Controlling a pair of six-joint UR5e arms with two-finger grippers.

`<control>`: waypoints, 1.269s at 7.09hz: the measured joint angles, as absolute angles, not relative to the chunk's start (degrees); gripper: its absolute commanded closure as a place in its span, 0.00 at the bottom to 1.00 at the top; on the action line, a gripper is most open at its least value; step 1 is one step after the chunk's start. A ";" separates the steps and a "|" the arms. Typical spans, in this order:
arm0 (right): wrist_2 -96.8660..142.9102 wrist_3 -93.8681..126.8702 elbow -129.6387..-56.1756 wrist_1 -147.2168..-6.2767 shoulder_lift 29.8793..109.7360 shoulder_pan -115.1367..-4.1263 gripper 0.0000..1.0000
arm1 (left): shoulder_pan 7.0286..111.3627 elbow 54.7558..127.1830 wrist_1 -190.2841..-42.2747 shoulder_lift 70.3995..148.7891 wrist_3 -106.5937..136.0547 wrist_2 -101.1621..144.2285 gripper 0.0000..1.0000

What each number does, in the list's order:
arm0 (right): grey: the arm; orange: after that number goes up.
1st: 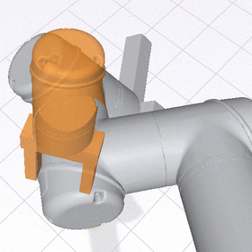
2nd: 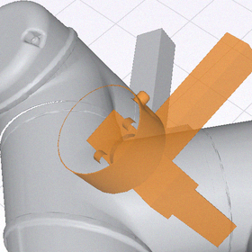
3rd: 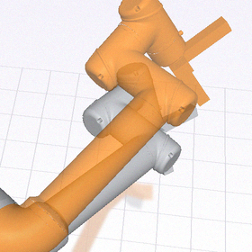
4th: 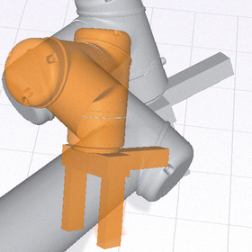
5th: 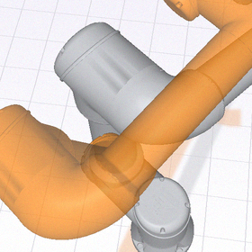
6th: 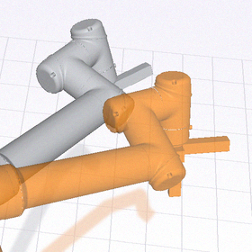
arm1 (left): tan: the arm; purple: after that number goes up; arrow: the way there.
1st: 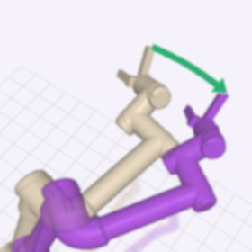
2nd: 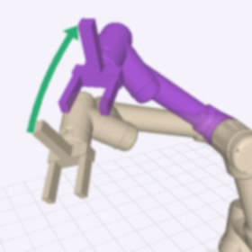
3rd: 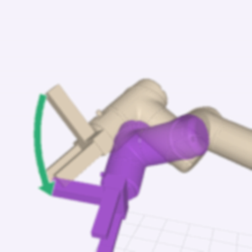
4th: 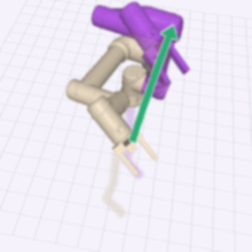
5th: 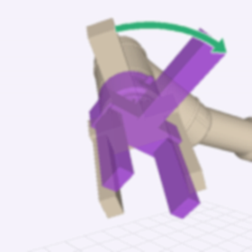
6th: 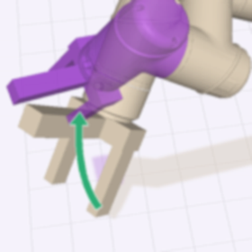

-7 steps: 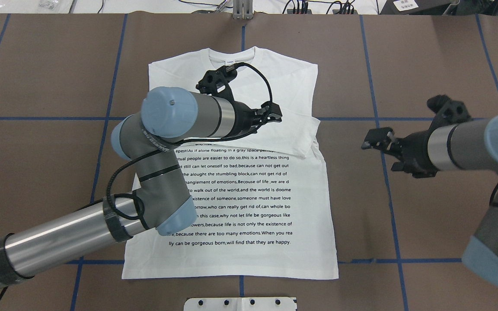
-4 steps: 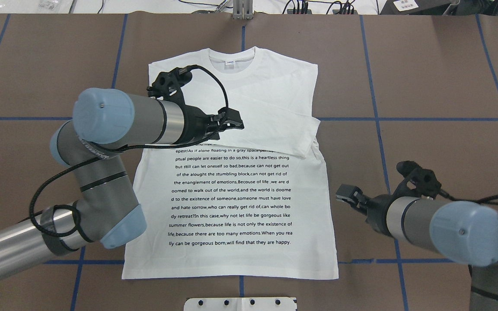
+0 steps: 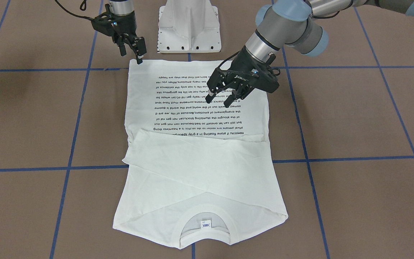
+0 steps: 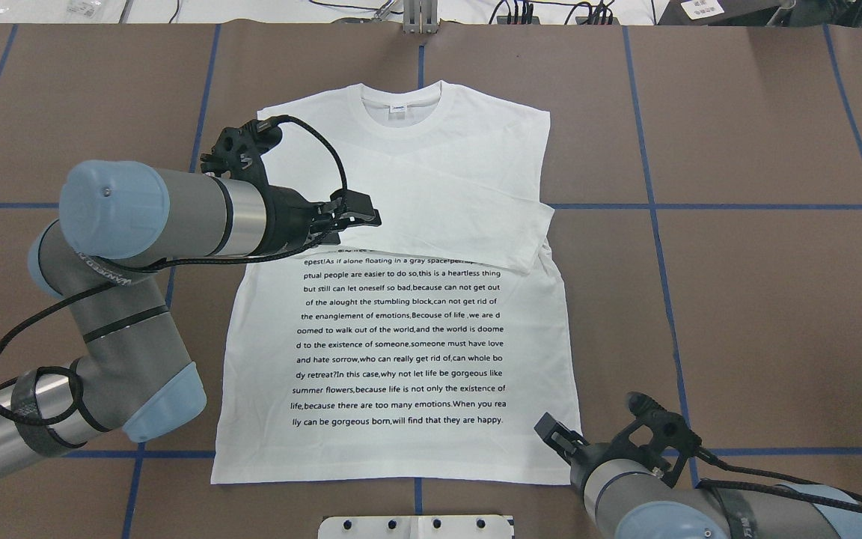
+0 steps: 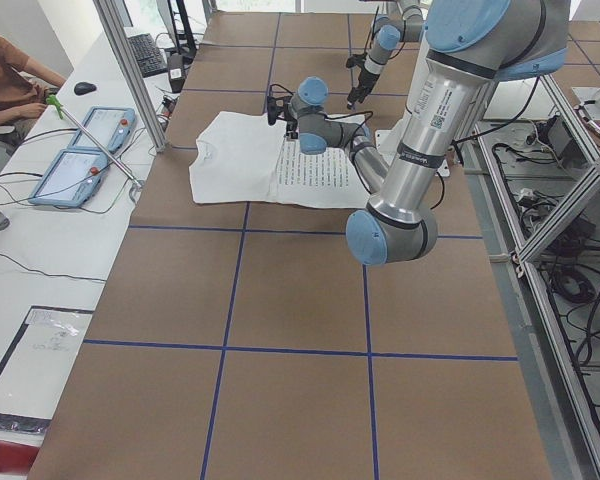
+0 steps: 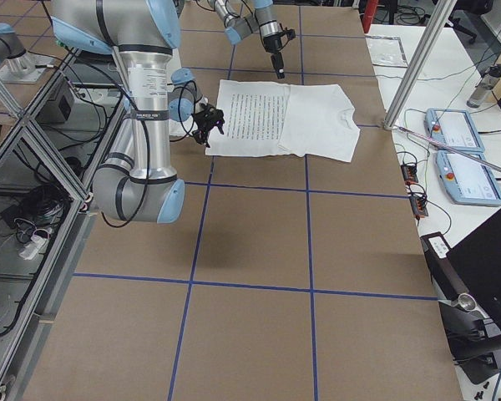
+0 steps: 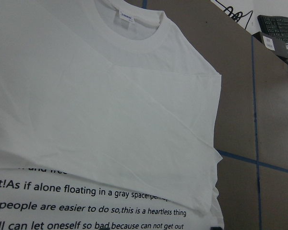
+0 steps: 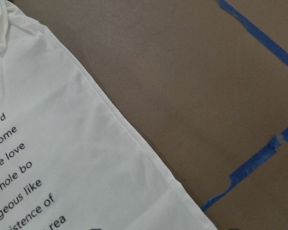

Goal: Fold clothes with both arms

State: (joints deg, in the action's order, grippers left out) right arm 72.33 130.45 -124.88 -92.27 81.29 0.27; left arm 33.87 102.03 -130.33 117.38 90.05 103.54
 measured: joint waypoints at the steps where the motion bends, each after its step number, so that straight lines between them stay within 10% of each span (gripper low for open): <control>1: 72.41 130.74 -123.80 -92.96 80.52 0.76 0.12 | 33.85 102.00 -130.34 117.27 90.06 103.49 0.24; 6: 74.43 130.77 -120.86 -93.39 79.94 1.47 0.22 | 33.84 101.78 -130.47 117.16 90.00 103.46 0.24; 9: 75.26 130.80 -120.59 -93.42 80.30 2.05 0.81 | 33.85 101.79 -130.62 117.16 90.00 103.46 0.24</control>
State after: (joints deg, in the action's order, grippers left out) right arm 75.26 130.80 -120.59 -93.42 80.30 2.05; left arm 33.85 101.79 -130.62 117.16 90.00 103.46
